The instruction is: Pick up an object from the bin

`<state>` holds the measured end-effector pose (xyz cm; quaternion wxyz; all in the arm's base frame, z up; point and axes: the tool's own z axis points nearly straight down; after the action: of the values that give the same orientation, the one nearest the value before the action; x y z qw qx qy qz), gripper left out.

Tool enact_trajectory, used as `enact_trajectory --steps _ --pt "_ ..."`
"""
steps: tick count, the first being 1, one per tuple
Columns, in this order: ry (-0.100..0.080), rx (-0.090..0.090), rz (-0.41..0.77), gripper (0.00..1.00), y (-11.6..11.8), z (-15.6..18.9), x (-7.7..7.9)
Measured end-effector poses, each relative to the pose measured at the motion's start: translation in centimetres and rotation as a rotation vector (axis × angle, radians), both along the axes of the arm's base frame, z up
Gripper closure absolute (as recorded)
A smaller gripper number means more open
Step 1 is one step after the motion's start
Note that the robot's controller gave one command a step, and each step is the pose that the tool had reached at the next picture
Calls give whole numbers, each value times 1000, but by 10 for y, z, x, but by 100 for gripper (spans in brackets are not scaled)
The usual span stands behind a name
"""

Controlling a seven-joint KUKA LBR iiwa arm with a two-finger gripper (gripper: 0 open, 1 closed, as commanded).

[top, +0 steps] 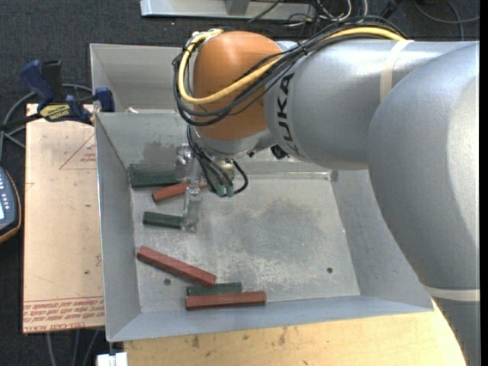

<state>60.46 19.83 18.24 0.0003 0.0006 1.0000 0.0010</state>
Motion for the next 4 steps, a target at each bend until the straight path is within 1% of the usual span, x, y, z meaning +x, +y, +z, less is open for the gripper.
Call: enact_trajectory --steps 1,2,3,4 --pt "-5 0 75 0 -19 -114 19" --pt "-10 3 75 100 -18 -108 21" --pt "-11 0 388 100 -18 21 16" --pt "-4 0 387 0 -18 18 15"
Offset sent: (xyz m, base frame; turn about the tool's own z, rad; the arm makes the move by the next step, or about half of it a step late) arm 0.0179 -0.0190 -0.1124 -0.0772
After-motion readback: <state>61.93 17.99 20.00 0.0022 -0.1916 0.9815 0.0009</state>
